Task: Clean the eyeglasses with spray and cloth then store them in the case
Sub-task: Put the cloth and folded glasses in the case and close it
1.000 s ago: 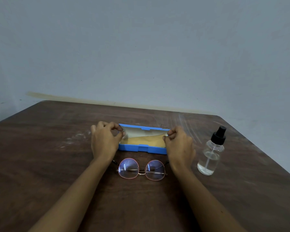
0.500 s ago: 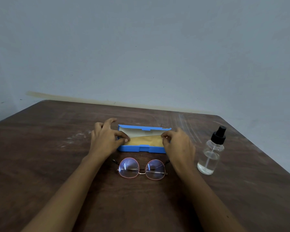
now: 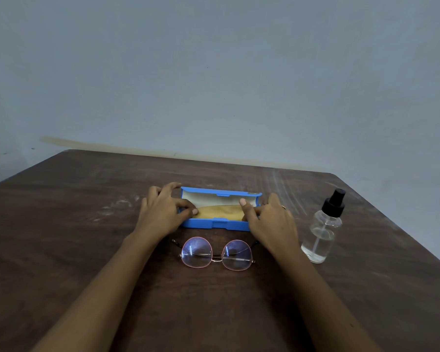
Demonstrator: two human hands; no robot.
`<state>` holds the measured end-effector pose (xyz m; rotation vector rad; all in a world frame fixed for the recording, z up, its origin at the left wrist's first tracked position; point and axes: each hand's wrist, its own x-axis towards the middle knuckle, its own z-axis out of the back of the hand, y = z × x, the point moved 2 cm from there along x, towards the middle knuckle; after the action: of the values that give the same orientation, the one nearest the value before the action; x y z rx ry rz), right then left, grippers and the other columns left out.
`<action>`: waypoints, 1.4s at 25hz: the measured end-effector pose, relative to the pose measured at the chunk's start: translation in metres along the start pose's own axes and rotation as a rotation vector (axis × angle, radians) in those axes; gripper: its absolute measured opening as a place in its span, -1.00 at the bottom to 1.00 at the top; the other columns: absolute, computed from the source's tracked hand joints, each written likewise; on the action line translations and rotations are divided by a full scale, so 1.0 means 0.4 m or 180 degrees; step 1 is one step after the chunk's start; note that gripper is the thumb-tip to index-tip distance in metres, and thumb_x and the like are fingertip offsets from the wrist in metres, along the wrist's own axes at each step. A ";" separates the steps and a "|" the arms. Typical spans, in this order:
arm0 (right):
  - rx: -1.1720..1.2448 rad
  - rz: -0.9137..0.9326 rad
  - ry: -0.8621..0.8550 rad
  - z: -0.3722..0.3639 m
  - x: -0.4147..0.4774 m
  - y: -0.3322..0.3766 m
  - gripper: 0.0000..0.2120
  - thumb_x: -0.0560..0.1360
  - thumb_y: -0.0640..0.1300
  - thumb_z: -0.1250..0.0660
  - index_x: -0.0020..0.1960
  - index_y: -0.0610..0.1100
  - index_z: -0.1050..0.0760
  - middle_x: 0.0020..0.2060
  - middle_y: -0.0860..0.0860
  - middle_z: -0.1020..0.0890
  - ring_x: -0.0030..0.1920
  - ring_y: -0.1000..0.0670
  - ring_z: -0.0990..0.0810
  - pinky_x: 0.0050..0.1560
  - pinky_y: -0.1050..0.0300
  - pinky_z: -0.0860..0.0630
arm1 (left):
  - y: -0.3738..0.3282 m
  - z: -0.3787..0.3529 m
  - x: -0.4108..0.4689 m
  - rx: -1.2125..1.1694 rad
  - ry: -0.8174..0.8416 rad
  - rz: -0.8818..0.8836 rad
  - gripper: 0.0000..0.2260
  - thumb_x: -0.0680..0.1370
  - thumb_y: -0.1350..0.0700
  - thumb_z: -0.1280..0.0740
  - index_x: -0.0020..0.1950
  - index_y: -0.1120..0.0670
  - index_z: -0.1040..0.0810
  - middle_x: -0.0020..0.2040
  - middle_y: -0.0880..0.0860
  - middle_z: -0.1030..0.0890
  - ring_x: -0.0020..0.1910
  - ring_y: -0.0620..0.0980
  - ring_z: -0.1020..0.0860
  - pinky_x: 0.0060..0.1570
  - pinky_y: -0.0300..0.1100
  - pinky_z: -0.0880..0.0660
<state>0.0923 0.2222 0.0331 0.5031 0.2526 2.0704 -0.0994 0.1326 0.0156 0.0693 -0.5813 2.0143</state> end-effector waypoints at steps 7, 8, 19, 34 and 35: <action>-0.0049 0.0273 -0.0211 -0.008 -0.001 -0.001 -0.56 0.56 0.15 -0.05 -0.01 -0.07 -0.62 0.01 -0.11 -0.43 -0.04 -0.13 -0.51 0.13 -0.04 -0.38 | 0.004 -0.006 0.004 -0.0167 0.0068 -0.0063 -0.80 0.46 -0.18 -0.28 0.04 -0.23 -0.57 0.45 -0.05 -0.22 0.34 0.10 -0.14 0.25 0.07 -0.17; -0.0101 0.0274 -0.0179 -0.011 0.001 -0.003 -0.55 0.56 0.16 -0.04 0.01 -0.06 -0.62 0.03 -0.11 -0.43 -0.02 -0.13 -0.51 0.15 -0.04 -0.35 | 0.005 -0.007 0.004 -0.0155 0.0091 -0.0074 -0.80 0.46 -0.18 -0.27 0.06 -0.25 -0.56 0.45 -0.06 -0.21 0.34 0.09 -0.14 0.25 0.07 -0.17; 0.0336 0.0168 -0.0045 -0.007 0.015 -0.010 -0.49 0.55 0.19 -0.04 -0.14 -0.11 -0.63 -0.09 -0.02 -0.36 -0.01 -0.08 -0.50 0.21 -0.11 -0.38 | 0.004 -0.011 0.005 0.0090 0.0207 -0.0108 -0.76 0.53 -0.15 -0.17 0.14 -0.23 -0.53 0.46 -0.03 -0.21 0.36 0.09 -0.14 0.27 0.06 -0.19; 0.0377 0.0112 -0.0097 -0.019 0.029 -0.026 -0.68 0.56 0.05 -0.13 0.13 -0.06 -0.55 -0.06 -0.09 -0.38 -0.01 -0.13 -0.50 0.05 -0.04 -0.45 | 0.003 -0.011 0.009 -0.0117 0.0001 -0.0184 -0.82 0.50 -0.06 -0.28 0.07 -0.17 -0.57 0.41 0.01 -0.30 0.35 0.09 -0.18 0.23 0.06 -0.25; 0.0398 0.0094 -0.0073 -0.020 0.030 -0.027 -0.67 0.56 0.06 -0.13 0.10 -0.07 -0.57 -0.08 -0.08 -0.36 0.00 -0.14 -0.50 0.04 -0.03 -0.45 | 0.003 -0.012 0.010 -0.0126 0.0009 -0.0170 -0.82 0.50 -0.06 -0.28 0.06 -0.16 -0.58 0.41 0.02 -0.30 0.35 0.09 -0.19 0.23 0.05 -0.25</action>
<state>0.0915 0.2384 0.0248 0.6092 0.3646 2.0848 -0.1016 0.1373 0.0119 0.0575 -0.6113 1.9501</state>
